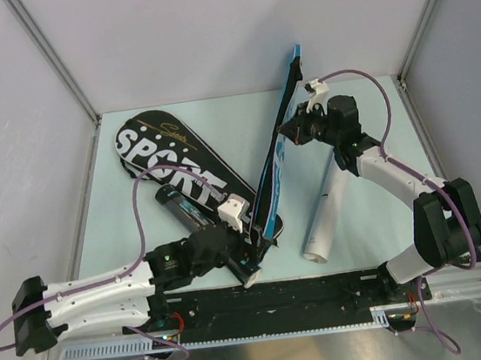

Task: Pack up the badminton gear
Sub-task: Zip the racket bag at the center of the board.

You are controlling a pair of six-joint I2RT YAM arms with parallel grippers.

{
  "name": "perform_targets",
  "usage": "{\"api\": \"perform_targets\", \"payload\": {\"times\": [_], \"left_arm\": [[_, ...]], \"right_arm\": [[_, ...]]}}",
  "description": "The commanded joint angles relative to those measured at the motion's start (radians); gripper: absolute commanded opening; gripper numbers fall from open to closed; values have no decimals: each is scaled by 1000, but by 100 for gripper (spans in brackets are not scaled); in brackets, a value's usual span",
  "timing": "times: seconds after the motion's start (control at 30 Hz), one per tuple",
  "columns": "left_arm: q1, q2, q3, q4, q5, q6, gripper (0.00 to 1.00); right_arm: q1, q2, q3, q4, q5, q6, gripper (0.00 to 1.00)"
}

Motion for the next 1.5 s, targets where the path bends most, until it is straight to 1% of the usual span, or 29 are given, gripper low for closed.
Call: {"api": "perform_targets", "payload": {"times": [0.0, 0.1, 0.27, 0.43, 0.53, 0.57, 0.63, 0.7, 0.77, 0.83, 0.9, 0.93, 0.97, 1.03, 1.1, 1.27, 1.47], "left_arm": [[-50, 45, -10, 76, -110, -113, 91], [-77, 71, -17, 75, -147, -148, 91], [-89, 58, -62, 53, -197, -209, 90], [-89, 72, -79, 47, -205, -234, 89], [-90, 100, -87, 63, -211, -234, 87], [-91, 106, -90, 74, -214, -227, 84], [-89, 119, -93, 113, -217, -208, 76], [-90, 128, -91, 140, -219, -190, 67], [-89, 130, -90, 157, -218, -178, 55], [-89, 121, -93, 163, -230, -168, 39], [-90, 99, -97, 165, -255, -151, 18], [-89, 81, -97, 165, -272, -137, 10], [-89, 66, -99, 164, -300, -128, 5], [-85, 27, -102, 164, -345, -101, 1], [-67, -4, -100, 164, -362, -59, 1], [15, -64, -92, 165, -332, 35, 0], [64, -104, -87, 165, -303, 106, 0]], "right_arm": [[-14, -1, 65, 103, 16, 16, 0], [-16, 0, 65, 105, 16, 22, 0], [-20, -1, 68, 97, 19, 17, 0], [-25, -2, 67, 86, 21, 12, 0], [-29, -3, 67, 87, 22, 20, 0], [-29, -5, 67, 89, 22, 21, 0], [-29, -6, 67, 89, 21, 23, 0], [-33, -7, 67, 87, 19, 29, 0], [-38, -7, 67, 83, 12, 36, 0], [-39, -10, 67, 72, 2, 22, 0], [-36, -18, 66, 48, -20, -12, 0], [-33, -25, 66, 28, -25, -28, 0], [-30, -34, 63, 10, -29, -46, 0], [-27, -52, 53, -23, -51, -69, 0], [-12, -76, 39, -49, -80, -100, 0], [51, -114, 18, -142, -50, -175, 0], [103, -147, -20, -186, -4, -199, 0]]}}
